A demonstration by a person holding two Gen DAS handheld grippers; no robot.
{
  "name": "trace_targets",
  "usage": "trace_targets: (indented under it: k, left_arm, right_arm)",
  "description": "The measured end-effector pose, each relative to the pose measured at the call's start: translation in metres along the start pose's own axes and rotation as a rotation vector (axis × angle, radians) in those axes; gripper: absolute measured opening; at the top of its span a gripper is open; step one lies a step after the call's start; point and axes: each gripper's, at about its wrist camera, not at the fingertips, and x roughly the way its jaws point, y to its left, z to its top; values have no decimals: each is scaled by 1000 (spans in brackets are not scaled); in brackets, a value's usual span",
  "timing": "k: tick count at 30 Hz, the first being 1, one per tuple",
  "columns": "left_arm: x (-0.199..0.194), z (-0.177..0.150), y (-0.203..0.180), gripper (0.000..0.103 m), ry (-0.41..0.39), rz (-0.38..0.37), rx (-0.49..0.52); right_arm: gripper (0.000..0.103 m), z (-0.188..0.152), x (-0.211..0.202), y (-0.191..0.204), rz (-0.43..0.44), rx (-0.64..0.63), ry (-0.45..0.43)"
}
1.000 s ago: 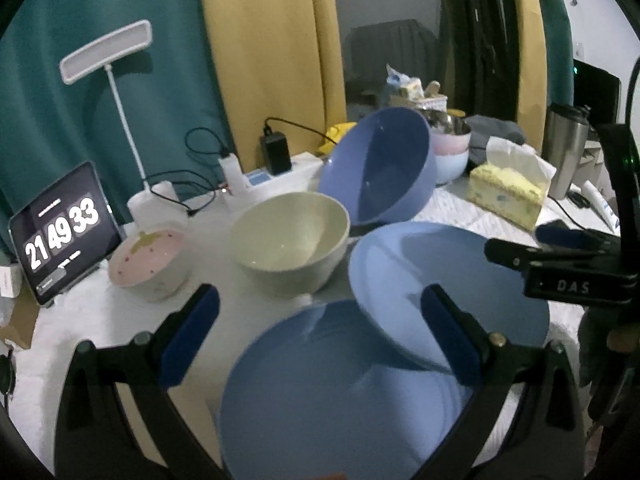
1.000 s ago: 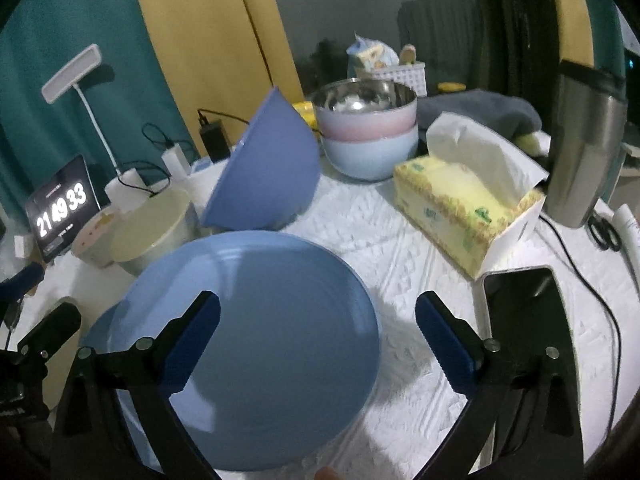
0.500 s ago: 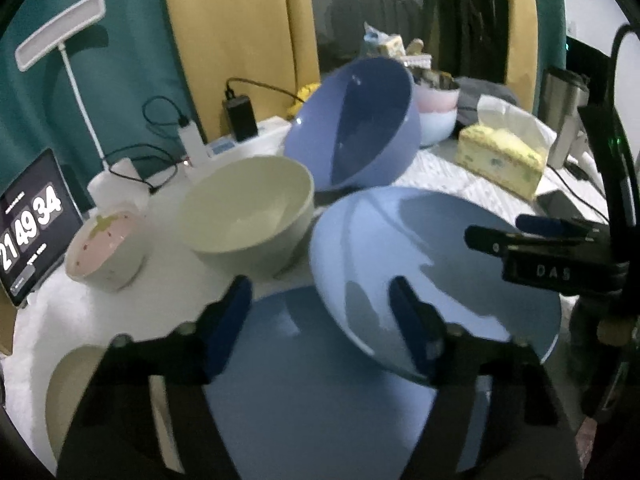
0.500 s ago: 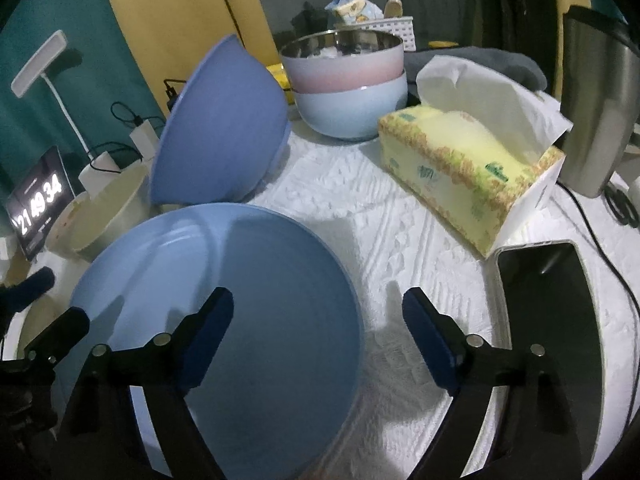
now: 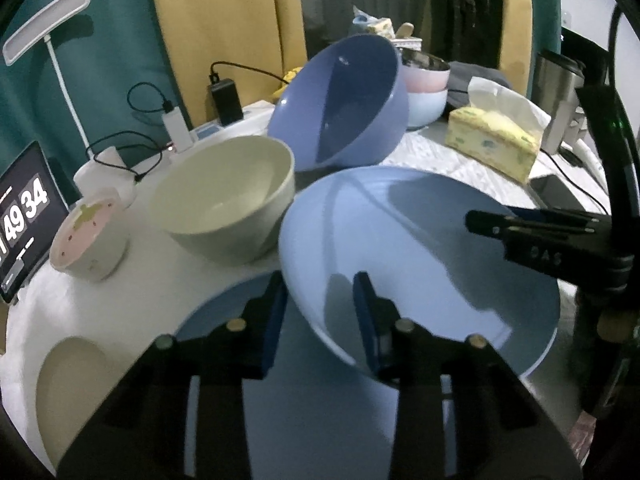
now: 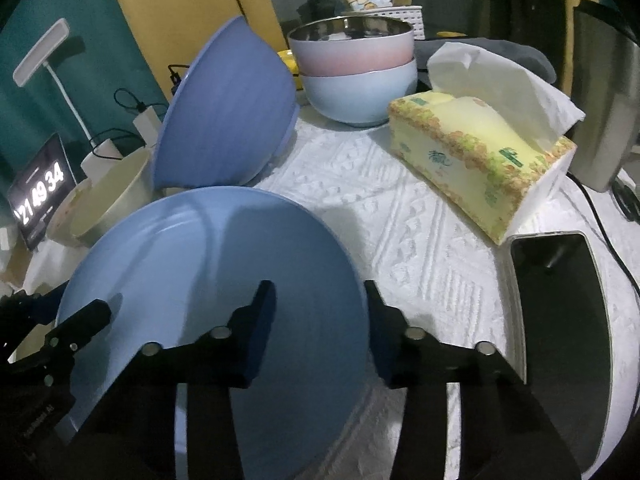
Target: Organize plates and bowls
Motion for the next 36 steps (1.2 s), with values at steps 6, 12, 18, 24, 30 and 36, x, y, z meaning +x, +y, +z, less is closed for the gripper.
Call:
trace_targets:
  k: [6, 12, 18, 24, 30, 36]
  left_arm:
    - [-5, -5, 2, 35, 2, 0, -7]
    - [-14, -11, 7, 35, -2, 0, -16]
    - [-28, -18, 14, 35, -24, 7, -28]
    - [-39, -28, 24, 35, -35, 16, -46]
    - [-49, -38, 37, 35, -40, 27, -68]
    - [-56, -47, 50, 35, -42, 37, -90]
  right_arm:
    - [34, -4, -9, 2, -3, -4, -6]
    - [34, -5, -19, 10, -3, -18, -20]
    - [34, -7, -31, 22, 14, -38, -34]
    - [34, -11, -40, 38, 18, -61, -47]
    - [34, -14, -46, 56, 27, -88, -52]
    - [34, -17, -50, 73, 34, -114, -51]
